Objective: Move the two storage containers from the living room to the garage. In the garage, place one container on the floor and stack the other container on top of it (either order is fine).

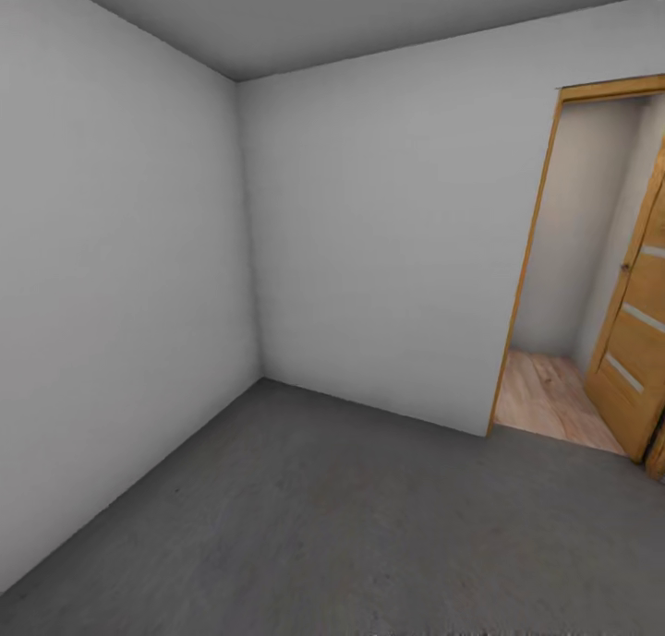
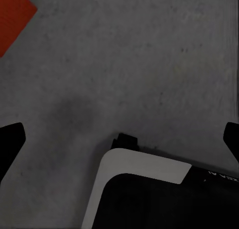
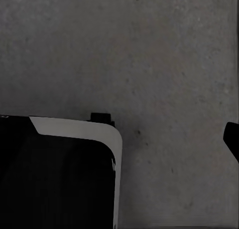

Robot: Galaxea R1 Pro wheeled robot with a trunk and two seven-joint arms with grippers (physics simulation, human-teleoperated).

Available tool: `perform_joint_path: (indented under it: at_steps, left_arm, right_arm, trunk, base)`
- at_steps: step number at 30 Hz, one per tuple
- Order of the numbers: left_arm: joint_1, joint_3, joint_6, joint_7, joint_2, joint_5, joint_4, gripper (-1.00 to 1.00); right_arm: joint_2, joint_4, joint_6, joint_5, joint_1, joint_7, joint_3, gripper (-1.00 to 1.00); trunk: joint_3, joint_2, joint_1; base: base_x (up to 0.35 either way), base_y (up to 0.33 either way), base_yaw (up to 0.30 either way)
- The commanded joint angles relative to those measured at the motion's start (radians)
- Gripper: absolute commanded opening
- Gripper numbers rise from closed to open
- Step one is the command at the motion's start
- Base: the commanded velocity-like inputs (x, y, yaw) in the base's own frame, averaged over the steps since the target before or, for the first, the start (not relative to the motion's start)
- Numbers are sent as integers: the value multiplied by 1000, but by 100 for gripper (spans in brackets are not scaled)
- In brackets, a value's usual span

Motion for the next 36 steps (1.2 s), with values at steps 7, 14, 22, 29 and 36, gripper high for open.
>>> perform_joint_path:
  at_steps: [7, 14, 22, 29, 36]
  left_arm:
    - [0, -4, -3, 2, 0, 5, 0, 100]
    - [0, -4, -3, 2, 0, 5, 0, 100]
    - [0, -4, -3, 2, 0, 5, 0, 100]
    - [0, -4, -3, 2, 0, 5, 0, 100]
    - [0, -4, -3, 2, 0, 5, 0, 100]
  right_arm:
    - [1, 3, -4, -6, -1, -1, 8, 100]
    - [2, 3, -4, -6, -1, -1, 9, 100]
    - [1, 3, -4, -6, -1, 0, 9, 100]
    - [-1, 3, -4, -6, -1, 1, 8, 100]
    - [-1, 3, -4, -6, -1, 1, 8, 100]
  trunk:
    - [-1, -1, 0]
    - [-1, -1, 0]
    - [-1, -1, 0]
    - [-1, -1, 0]
    - [-1, -1, 0]
  base:
    - [0, 0, -289]
    - [0, 0, -289]
    - [0, 0, -290]
    - [0, 0, -290]
    - [0, 0, -290]
